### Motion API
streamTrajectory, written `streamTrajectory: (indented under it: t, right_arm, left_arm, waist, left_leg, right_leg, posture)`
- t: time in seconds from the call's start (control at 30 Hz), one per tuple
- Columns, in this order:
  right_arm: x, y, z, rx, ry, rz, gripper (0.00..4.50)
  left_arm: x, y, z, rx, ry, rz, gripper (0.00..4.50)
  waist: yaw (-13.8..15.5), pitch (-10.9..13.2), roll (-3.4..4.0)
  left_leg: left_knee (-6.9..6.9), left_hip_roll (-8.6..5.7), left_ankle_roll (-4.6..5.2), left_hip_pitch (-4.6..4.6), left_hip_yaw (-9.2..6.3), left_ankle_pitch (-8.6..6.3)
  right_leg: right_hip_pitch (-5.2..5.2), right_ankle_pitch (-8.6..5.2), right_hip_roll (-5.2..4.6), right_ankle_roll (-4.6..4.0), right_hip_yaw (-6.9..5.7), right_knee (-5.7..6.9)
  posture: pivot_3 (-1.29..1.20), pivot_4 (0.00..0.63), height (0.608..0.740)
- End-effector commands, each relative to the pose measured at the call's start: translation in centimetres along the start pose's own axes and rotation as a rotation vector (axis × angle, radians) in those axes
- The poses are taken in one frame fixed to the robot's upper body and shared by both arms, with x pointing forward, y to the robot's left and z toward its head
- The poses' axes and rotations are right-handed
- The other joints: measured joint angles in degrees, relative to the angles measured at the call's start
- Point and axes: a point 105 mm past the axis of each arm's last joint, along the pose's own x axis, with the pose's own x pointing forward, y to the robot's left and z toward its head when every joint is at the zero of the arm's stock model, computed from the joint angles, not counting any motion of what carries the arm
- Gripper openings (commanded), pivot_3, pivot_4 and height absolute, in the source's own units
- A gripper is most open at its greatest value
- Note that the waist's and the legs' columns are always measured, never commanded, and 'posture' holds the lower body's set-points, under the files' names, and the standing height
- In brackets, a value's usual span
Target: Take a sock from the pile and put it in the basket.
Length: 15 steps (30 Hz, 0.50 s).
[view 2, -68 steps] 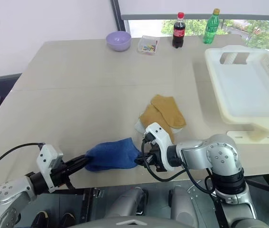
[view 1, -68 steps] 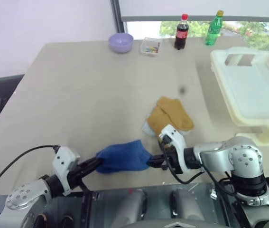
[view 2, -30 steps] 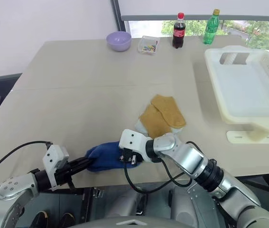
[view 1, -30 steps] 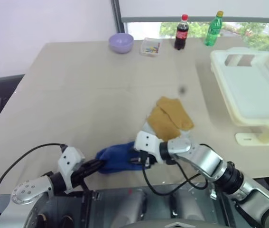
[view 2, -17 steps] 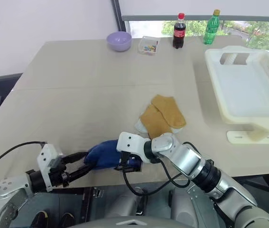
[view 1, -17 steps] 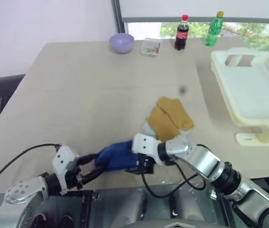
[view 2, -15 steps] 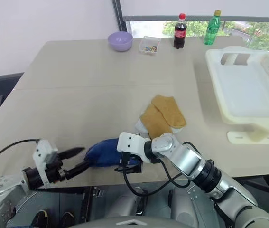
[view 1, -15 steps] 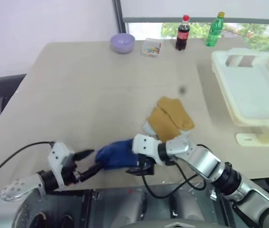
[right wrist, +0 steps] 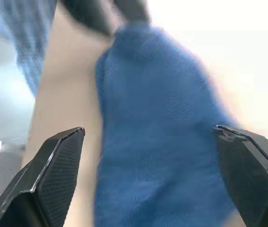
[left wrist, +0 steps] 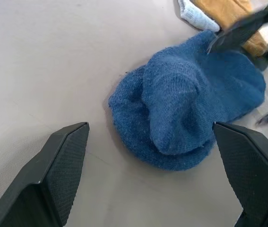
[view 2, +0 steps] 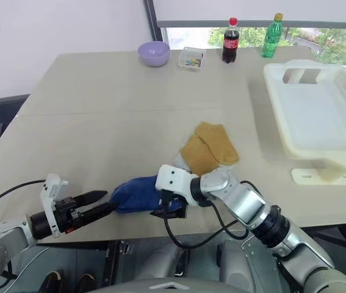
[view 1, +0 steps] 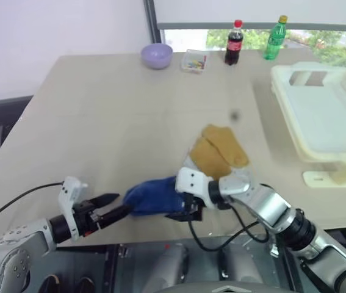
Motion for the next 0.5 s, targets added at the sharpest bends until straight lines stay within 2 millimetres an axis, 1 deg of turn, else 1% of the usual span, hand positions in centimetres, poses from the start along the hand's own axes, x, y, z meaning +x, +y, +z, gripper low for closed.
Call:
streamTrajectory:
  t: [0.03,0.07,0.13,0.3,0.4,0.5]
  right_arm:
    - [0.3,-0.9,2.5,-0.032,-0.092,-0.045,4.5]
    - [0.6,-1.1,2.1,-0.064,-0.062,-0.055,4.5]
    - [1.1,-1.4,1.2,-0.091,-0.021,-0.065,4.5]
    - [2.1,-1.8,-1.4,-0.081,0.075,-0.105,4.5]
    - [2.5,-1.6,-2.4,-0.091,0.11,-0.104,4.5]
    - [2.7,-1.3,-2.9,-0.079,0.119,-0.098,4.5]
  left_arm:
    - [0.5,0.3,-1.0,-0.047,0.044,-0.023,4.47]
    - [0.8,0.1,-1.0,-0.051,0.047,-0.041,4.47]
    - [1.3,-0.1,-0.9,-0.063,0.049,-0.062,4.47]
    - [2.1,-0.3,-1.5,-0.084,0.096,-0.095,4.47]
    - [2.0,-0.2,-1.9,-0.12,0.124,-0.098,4.47]
    - [2.2,0.1,-2.6,-0.15,0.16,-0.088,4.47]
  waist:
    - [0.0,0.0,0.03]
    - [0.1,0.0,0.03]
    - [0.2,0.0,0.03]
    - [0.2,0.0,0.02]
    - [0.0,0.0,0.08]
    - [0.0,-0.1,0.14]
  left_leg:
    - [-0.02,0.01,0.05,0.03,0.0,-0.03]
    - [-0.06,0.01,-0.13,0.1,0.0,-0.13]
    - [-0.07,0.0,-0.12,0.2,0.0,-0.14]
    - [-0.07,-0.1,-0.32,0.25,0.03,-0.01]
    - [-0.12,-0.08,-0.32,0.29,0.03,-0.01]
    - [-0.16,-0.08,-0.25,0.38,0.07,-0.06]
  right_leg:
    - [0.01,0.0,0.01,0.0,0.0,0.01]
    - [0.04,0.0,0.01,0.0,0.01,0.02]
    - [0.16,0.0,0.0,-0.01,0.01,0.0]
    - [0.21,0.0,-0.07,0.0,0.05,0.0]
    - [0.2,0.0,-0.05,0.0,0.09,0.01]
    - [0.27,-0.01,-0.05,0.0,0.13,0.01]
  posture:
    - [0.0,0.15,0.74]
    - [0.0,0.15,0.74]
    - [0.0,0.15,0.74]
    - [0.0,0.15,0.74]
    - [0.0,0.15,0.74]
    - [0.0,0.15,0.74]
